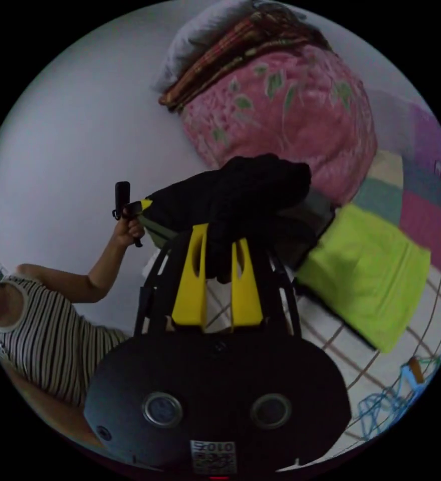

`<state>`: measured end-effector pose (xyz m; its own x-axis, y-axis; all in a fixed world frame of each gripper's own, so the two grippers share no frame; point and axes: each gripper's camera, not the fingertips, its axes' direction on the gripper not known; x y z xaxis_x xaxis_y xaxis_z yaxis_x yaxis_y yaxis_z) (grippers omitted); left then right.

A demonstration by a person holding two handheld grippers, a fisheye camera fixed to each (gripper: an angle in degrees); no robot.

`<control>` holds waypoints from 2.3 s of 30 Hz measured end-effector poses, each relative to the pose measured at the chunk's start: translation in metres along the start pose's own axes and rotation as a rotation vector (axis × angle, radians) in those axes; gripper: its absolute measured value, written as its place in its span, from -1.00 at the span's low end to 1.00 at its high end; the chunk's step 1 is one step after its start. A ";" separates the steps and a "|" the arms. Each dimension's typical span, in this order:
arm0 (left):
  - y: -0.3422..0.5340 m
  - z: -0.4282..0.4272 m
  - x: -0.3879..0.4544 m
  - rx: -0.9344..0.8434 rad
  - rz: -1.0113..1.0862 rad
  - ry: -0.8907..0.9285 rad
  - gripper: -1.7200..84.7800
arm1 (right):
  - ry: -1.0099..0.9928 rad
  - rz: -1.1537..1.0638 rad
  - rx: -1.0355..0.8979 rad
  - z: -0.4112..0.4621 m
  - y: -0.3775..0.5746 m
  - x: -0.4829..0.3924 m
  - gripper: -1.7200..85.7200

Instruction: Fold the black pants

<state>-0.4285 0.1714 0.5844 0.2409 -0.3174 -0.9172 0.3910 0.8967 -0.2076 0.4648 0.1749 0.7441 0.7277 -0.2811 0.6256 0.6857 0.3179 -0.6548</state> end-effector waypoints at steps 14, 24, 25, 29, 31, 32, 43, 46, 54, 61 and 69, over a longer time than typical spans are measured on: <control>0.004 0.142 -0.191 -0.283 -0.384 -0.027 -0.80 | -0.185 0.529 -0.161 0.088 -0.012 0.140 -0.77; -0.002 0.159 -0.156 -0.298 -0.418 -0.039 -0.79 | -0.122 0.526 -0.202 0.059 -0.024 0.090 -0.77; 0.001 0.160 -0.150 -0.297 -0.417 -0.062 -0.79 | -0.095 0.524 -0.217 0.058 -0.023 0.087 -0.77; 0.007 0.142 -0.109 -0.186 -0.330 -0.205 -0.80 | -0.002 0.418 -0.181 0.043 -0.020 0.066 -0.75; 0.003 0.134 -0.077 -0.180 -0.229 -0.372 -0.81 | 0.170 0.336 -0.130 0.024 -0.014 0.037 -0.73; -0.001 0.135 -0.053 -0.193 -0.145 -0.484 -0.81 | 0.228 0.326 -0.106 0.018 -0.013 0.029 -0.73; -0.022 0.267 0.023 -0.395 0.055 -0.705 -0.84 | 0.547 0.000 -0.181 0.069 -0.025 -0.090 -0.76; -0.014 0.279 0.024 -0.403 -0.022 -0.714 -0.86 | 0.523 -0.004 -0.194 0.078 -0.013 -0.094 -0.76; 0.025 0.232 0.161 -0.227 0.156 -0.801 -0.88 | 0.512 -0.125 -0.092 0.002 0.031 -0.189 -0.77; 0.171 0.196 0.336 -0.210 0.206 -0.915 -0.94 | 0.516 -0.005 -0.200 -0.030 0.208 -0.301 -0.77; 0.257 0.154 0.488 -0.034 0.290 -0.818 -0.96 | 0.585 -0.038 -0.178 -0.049 0.336 -0.459 -0.80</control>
<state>-0.0739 0.1992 0.1363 0.8950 -0.1854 -0.4057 0.1917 0.9811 -0.0254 0.3619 0.3668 0.2163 0.5555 -0.7557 0.3469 0.6666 0.1554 -0.7290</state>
